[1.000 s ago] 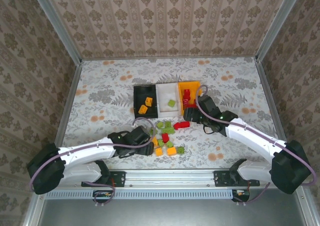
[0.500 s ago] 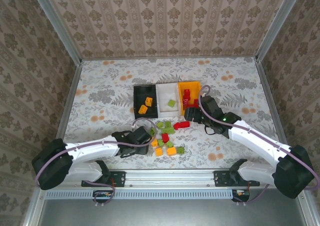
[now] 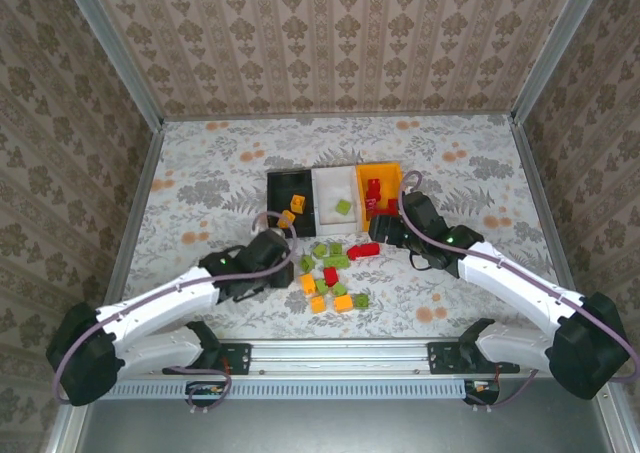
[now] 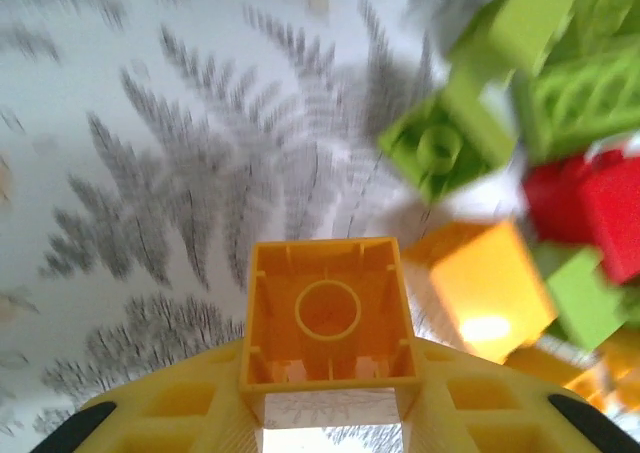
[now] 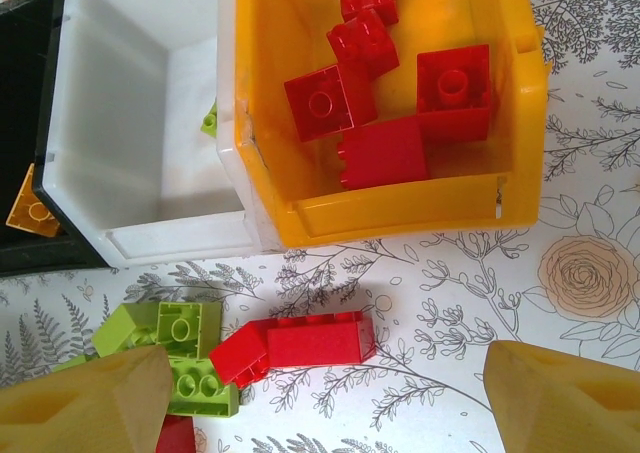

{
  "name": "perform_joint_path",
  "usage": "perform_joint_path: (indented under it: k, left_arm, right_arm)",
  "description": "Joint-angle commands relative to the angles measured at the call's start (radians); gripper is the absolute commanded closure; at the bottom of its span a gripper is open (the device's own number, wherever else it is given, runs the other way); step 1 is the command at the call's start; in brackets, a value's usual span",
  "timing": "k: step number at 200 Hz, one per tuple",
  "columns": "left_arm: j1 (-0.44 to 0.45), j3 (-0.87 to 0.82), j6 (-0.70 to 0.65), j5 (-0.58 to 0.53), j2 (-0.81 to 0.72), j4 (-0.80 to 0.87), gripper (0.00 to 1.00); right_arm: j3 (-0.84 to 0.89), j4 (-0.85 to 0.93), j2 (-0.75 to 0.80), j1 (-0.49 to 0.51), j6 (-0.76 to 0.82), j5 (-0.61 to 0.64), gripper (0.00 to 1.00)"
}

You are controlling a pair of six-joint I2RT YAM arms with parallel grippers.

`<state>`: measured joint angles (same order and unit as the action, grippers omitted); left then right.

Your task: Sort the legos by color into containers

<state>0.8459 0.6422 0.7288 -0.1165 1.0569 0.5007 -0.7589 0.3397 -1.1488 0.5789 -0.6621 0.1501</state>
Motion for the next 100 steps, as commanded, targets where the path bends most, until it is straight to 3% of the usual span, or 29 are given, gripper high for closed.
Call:
perform_joint_path:
  k: [1, 70, 85, 100]
  left_arm:
    - [-0.100, 0.119, -0.118, 0.027, 0.049, -0.034, 0.66]
    - [-0.297, 0.432, -0.236, 0.058, 0.480, -0.110, 0.67]
    - [-0.313, 0.475, -0.242, 0.063, 0.538, -0.113, 0.59]
    - [-0.314, 0.516, -0.246, 0.065, 0.571, -0.103, 0.42]
  right_arm:
    - [0.009, -0.005, 0.020, 0.003, -0.014, 0.016, 0.17]
    - [0.016, 0.030, 0.047, 0.002, -0.015, 0.018, 0.17]
    - [0.020, 0.033, 0.062, 0.003, -0.016, 0.020, 0.17]
    - [0.021, 0.041, 0.070, 0.002, -0.016, 0.022, 0.17]
